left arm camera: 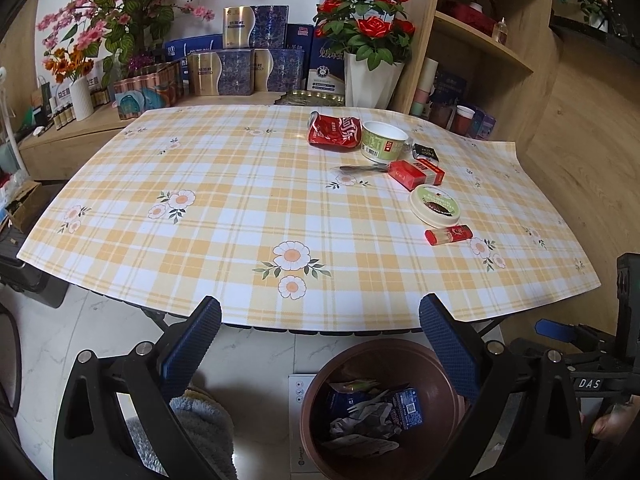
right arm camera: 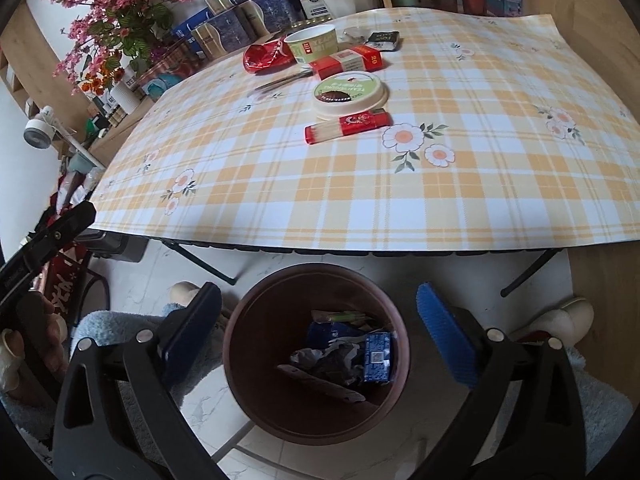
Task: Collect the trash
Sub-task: 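Move the right tool to the green yogurt lid and grasp it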
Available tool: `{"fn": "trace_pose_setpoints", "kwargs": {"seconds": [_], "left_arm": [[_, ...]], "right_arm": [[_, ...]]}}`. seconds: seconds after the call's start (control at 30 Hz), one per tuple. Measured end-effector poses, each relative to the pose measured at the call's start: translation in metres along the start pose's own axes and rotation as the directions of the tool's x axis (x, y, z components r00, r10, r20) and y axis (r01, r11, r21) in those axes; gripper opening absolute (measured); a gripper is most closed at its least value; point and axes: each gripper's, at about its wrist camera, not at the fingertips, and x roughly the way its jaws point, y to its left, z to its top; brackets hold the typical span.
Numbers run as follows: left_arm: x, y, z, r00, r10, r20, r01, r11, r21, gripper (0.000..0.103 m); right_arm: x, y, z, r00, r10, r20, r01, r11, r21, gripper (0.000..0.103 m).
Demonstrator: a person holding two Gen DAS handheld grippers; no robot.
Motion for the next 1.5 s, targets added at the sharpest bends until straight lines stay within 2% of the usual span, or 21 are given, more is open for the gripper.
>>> {"fn": "trace_pose_setpoints", "kwargs": {"seconds": [0.17, 0.37, 0.5, 0.67, 0.83, 0.9, 1.0, 1.03, 1.1, 1.23, 1.33, 1.5], "left_arm": [[0.002, 0.001, -0.001, 1.0, -0.004, 0.006, 0.004, 1.0, -0.008, 0.097], [0.007, 0.002, 0.002, 1.0, -0.003, 0.003, 0.003, 1.0, -0.024, 0.097], [0.013, 0.006, 0.002, 1.0, -0.015, -0.009, 0.014, 0.999, -0.044, 0.097], [0.021, 0.014, 0.01, 0.999, -0.043, 0.002, 0.043, 0.997, -0.062, 0.097], [0.03, 0.02, 0.02, 0.999, -0.008, 0.053, 0.011, 0.998, -0.057, 0.097], [0.038, 0.02, 0.024, 0.999, -0.017, 0.047, 0.019, 0.999, -0.046, 0.097], [0.053, 0.02, 0.03, 0.999, -0.037, 0.027, 0.038, 0.998, -0.046, 0.097], [0.058, 0.02, 0.032, 0.999, -0.043, 0.02, 0.044, 0.998, -0.048, 0.097], [0.068, 0.021, 0.036, 0.999, -0.051, 0.009, 0.051, 0.997, -0.052, 0.097], [0.086, 0.02, 0.043, 0.998, -0.057, 0.001, 0.057, 0.998, -0.039, 0.096], [0.098, 0.016, 0.048, 0.997, -0.075, -0.007, 0.075, 0.997, -0.014, 0.086], [0.118, 0.013, 0.057, 0.995, -0.097, -0.03, 0.097, 0.995, -0.024, 0.085]], "right_arm": [[-0.005, 0.01, -0.001, 0.997, -0.062, 0.046, 0.065, 0.994, -0.087, 0.097], [-0.009, 0.009, 0.003, 0.996, -0.029, 0.09, 0.04, 0.992, -0.12, 0.097], [-0.008, 0.009, 0.007, 0.993, -0.05, 0.11, 0.064, 0.99, -0.128, 0.097], [0.002, 0.002, 0.017, 0.995, -0.04, 0.093, 0.05, 0.994, -0.102, 0.097], [0.018, -0.002, 0.036, 0.995, -0.059, 0.08, 0.067, 0.992, -0.102, 0.097], [0.023, -0.002, 0.047, 0.994, -0.075, 0.085, 0.085, 0.99, -0.117, 0.097], [0.036, -0.005, 0.069, 0.985, -0.159, 0.062, 0.165, 0.981, -0.099, 0.097], [0.045, -0.009, 0.081, 0.981, -0.193, 0.03, 0.195, 0.978, -0.079, 0.097], [0.056, -0.013, 0.094, 0.989, -0.15, 0.008, 0.15, 0.985, -0.084, 0.097], [0.071, -0.017, 0.122, 0.99, -0.116, 0.08, 0.126, 0.981, -0.146, 0.097], [0.084, -0.017, 0.138, 0.992, -0.059, 0.107, 0.081, 0.975, -0.209, 0.097], [0.113, -0.012, 0.16, 0.996, -0.054, 0.077, 0.072, 0.963, -0.26, 0.096]]}}
